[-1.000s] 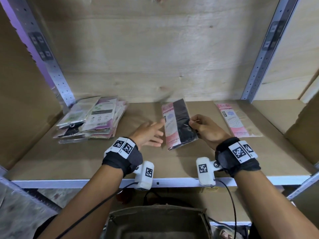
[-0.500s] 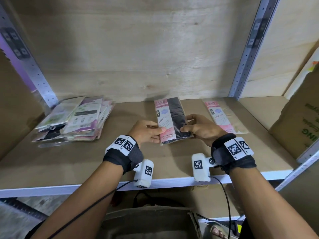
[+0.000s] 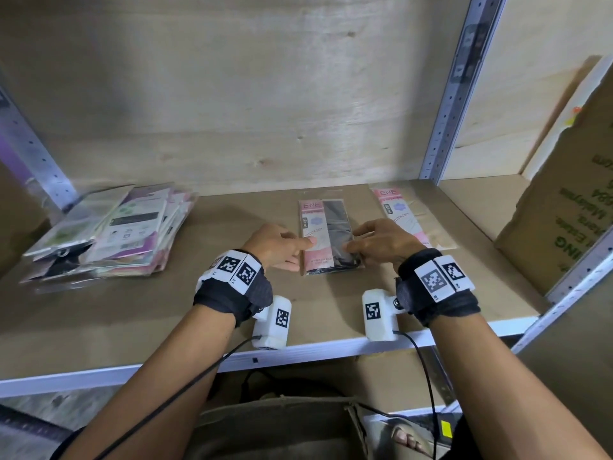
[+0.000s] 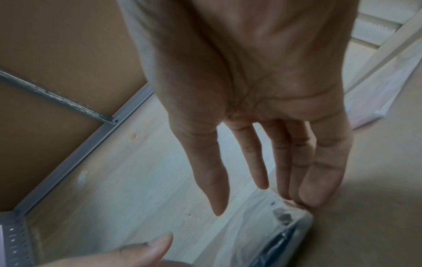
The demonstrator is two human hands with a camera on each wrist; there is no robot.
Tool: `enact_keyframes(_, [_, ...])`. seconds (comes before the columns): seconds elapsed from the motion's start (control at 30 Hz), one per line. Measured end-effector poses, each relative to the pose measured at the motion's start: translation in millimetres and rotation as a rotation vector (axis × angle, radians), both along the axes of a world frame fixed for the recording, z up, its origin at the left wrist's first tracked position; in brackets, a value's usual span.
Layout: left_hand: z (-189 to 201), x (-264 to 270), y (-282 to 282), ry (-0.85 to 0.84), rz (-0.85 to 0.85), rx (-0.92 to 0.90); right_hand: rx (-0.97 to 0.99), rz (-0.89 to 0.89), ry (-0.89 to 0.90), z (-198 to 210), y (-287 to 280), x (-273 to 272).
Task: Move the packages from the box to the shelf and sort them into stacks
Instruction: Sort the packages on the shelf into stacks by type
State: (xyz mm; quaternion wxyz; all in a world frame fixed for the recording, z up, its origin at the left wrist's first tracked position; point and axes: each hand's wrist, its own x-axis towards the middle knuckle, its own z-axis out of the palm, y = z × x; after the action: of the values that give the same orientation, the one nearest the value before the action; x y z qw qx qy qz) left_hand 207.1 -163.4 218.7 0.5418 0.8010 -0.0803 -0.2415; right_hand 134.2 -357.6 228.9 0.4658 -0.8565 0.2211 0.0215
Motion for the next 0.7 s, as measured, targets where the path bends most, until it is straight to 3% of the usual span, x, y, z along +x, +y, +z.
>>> enact_keyframes(0.7, [-8,1,-46,0.041,-0.057,-0.21,-0.035,-0.025,-0.034,-4,-32,0])
